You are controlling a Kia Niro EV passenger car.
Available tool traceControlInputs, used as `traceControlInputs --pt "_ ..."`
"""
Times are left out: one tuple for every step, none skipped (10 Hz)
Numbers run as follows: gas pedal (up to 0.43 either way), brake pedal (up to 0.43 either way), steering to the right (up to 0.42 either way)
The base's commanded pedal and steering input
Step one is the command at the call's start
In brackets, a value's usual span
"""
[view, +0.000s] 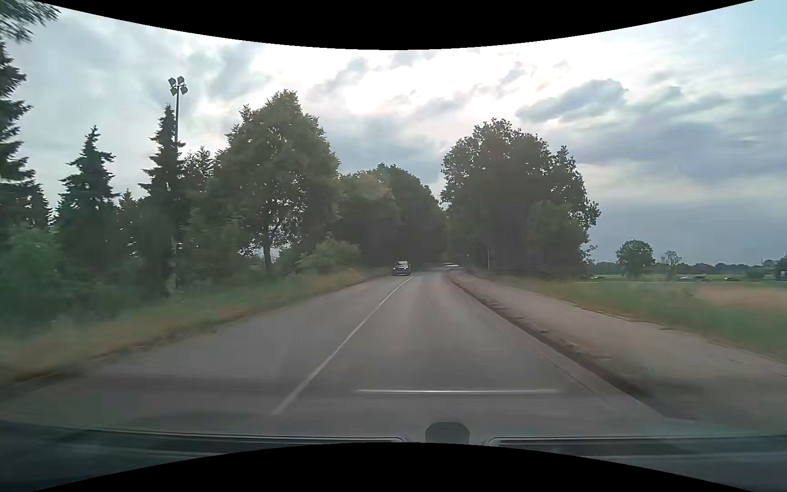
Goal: Follow the waypoints while adhering to traffic rules and regulations
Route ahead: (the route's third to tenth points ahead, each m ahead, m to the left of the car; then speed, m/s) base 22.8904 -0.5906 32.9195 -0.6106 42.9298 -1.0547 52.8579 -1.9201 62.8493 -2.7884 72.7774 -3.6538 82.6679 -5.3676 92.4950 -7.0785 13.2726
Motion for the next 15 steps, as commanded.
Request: traceControlInputs --pt "0.157 0.0 0.006" --pt "0.157 0.0 0.004" --pt "0.157 0.0 0.003" --pt "0.157 0.0 0.003" --pt "0.157 0.0 0.002" --pt "0.157 0.0 0.003" --pt "0.157 0.0 0.003" --pt "0.157 0.0 0.003" --pt "0.157 0.0 0.003" --pt "0.157 0.0 0.003" --pt "0.157 0.0 0.003" --pt "0.157 0.0 0.003" --pt "0.157 0.0 0.003" --pt "0.157 0.0 0.003" --pt "0.157 0.0 0.004"
